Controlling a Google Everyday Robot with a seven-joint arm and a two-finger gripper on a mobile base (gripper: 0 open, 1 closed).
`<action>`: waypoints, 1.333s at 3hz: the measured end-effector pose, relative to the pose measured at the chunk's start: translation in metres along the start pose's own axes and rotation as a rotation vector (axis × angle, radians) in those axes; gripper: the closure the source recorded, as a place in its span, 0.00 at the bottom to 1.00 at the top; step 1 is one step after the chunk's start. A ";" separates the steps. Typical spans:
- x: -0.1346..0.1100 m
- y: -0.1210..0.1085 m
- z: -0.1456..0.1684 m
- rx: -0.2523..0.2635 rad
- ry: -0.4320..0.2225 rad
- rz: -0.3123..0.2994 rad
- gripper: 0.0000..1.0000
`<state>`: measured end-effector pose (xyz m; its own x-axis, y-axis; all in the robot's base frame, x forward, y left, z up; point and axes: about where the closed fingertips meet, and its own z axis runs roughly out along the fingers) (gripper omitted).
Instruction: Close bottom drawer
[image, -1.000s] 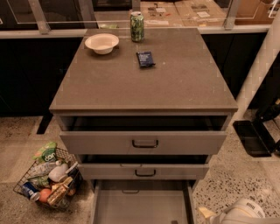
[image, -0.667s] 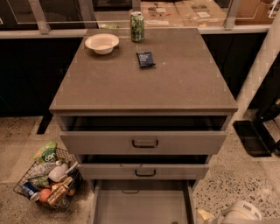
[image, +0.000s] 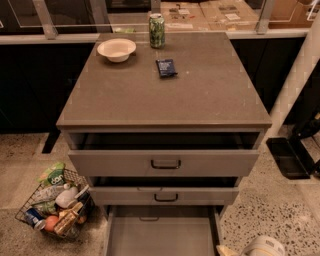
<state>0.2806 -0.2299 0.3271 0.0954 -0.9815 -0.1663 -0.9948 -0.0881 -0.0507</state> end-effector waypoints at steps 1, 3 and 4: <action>-0.006 0.005 0.018 -0.006 -0.010 -0.002 0.00; -0.010 0.017 0.039 -0.034 -0.011 0.000 0.43; -0.011 0.018 0.039 -0.035 -0.012 0.000 0.67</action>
Offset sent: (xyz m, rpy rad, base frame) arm -0.0325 0.0273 -0.0682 -0.0024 0.0687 0.0026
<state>0.2634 -0.2144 0.2892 0.0958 -0.9793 -0.1781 -0.9954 -0.0945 -0.0159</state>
